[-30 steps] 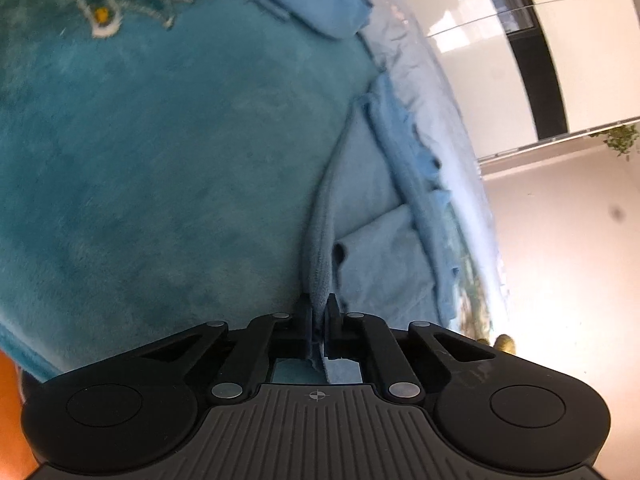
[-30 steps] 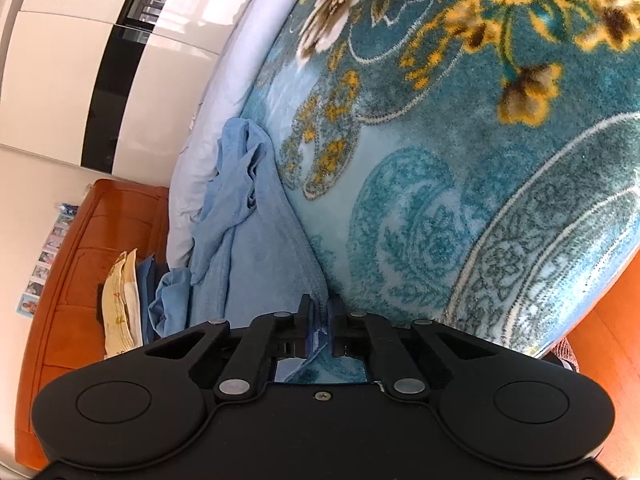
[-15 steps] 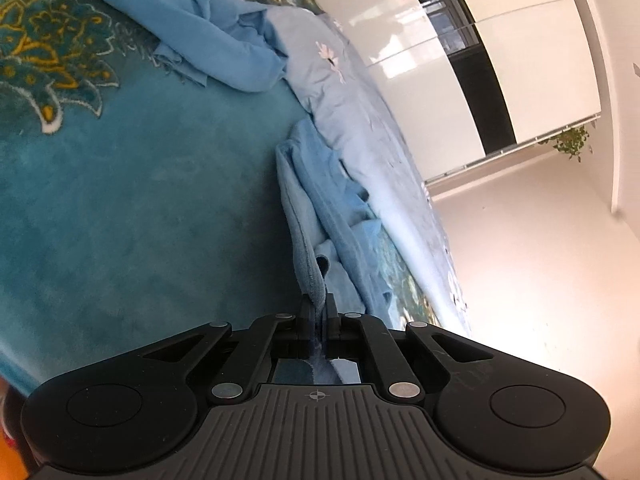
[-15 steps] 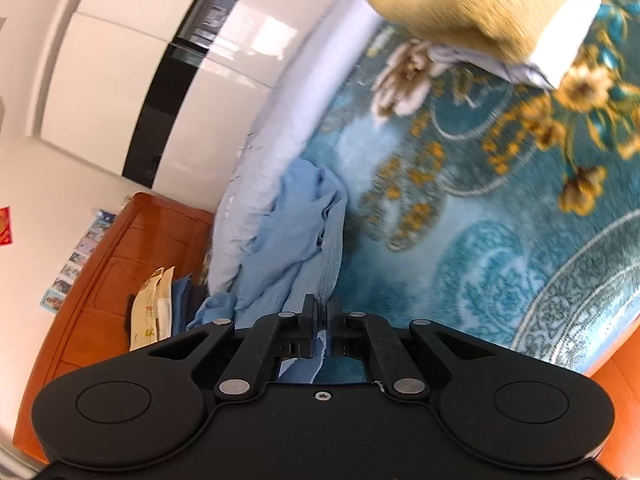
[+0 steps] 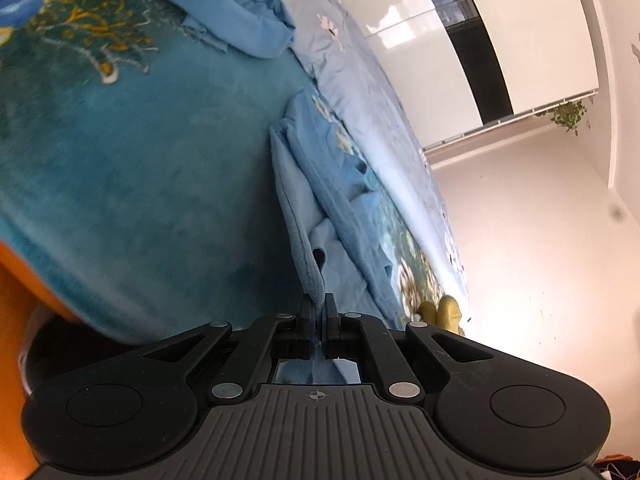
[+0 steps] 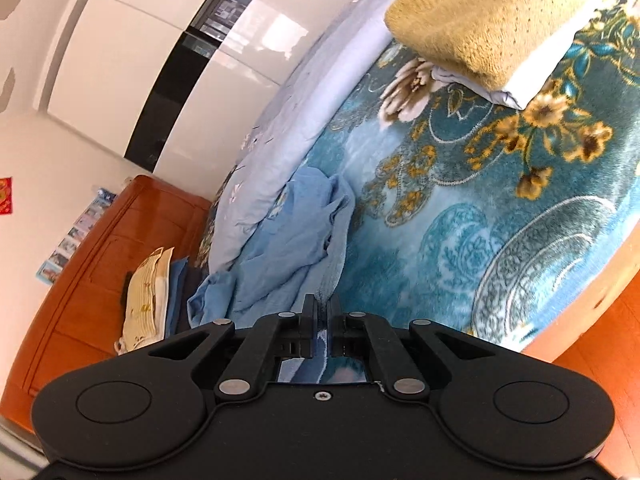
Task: Fold clothes
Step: 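Lift the hem with both tools and fold it over toward the collar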
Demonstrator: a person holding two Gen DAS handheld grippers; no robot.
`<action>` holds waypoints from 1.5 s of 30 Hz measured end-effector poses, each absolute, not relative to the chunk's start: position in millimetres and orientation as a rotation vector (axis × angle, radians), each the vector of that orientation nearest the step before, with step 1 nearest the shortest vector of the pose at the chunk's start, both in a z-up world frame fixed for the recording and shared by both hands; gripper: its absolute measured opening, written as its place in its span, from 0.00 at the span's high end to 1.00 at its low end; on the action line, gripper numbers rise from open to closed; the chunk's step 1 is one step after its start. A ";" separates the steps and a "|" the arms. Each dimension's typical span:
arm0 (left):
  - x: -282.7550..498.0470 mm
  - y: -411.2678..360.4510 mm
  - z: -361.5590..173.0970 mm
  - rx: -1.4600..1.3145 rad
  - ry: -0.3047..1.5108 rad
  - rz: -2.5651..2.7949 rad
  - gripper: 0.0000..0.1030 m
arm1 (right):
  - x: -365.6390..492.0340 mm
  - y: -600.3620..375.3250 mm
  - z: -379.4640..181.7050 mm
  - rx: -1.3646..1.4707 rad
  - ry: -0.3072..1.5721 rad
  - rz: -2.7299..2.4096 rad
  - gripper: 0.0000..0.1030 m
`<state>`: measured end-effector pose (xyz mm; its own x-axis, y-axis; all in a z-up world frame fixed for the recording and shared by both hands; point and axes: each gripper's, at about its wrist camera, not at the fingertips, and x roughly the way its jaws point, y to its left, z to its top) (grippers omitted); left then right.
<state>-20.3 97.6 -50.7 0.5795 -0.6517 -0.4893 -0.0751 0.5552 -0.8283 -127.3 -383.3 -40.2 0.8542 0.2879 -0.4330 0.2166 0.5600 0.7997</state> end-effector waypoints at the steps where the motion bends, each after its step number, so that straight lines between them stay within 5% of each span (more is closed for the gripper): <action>1: -24.7 99.0 -50.9 -0.940 0.910 -0.402 0.99 | -131.2 -382.0 -38.6 0.988 0.569 0.048 0.96; 20: 18.2 97.4 -29.4 -0.982 0.824 -0.416 0.99 | -89.9 -388.6 -16.3 0.994 0.511 0.057 0.96; 45: 186.8 62.6 -24.5 -0.917 0.709 -0.397 0.99 | 98.4 -405.9 -14.5 0.907 0.432 0.095 0.95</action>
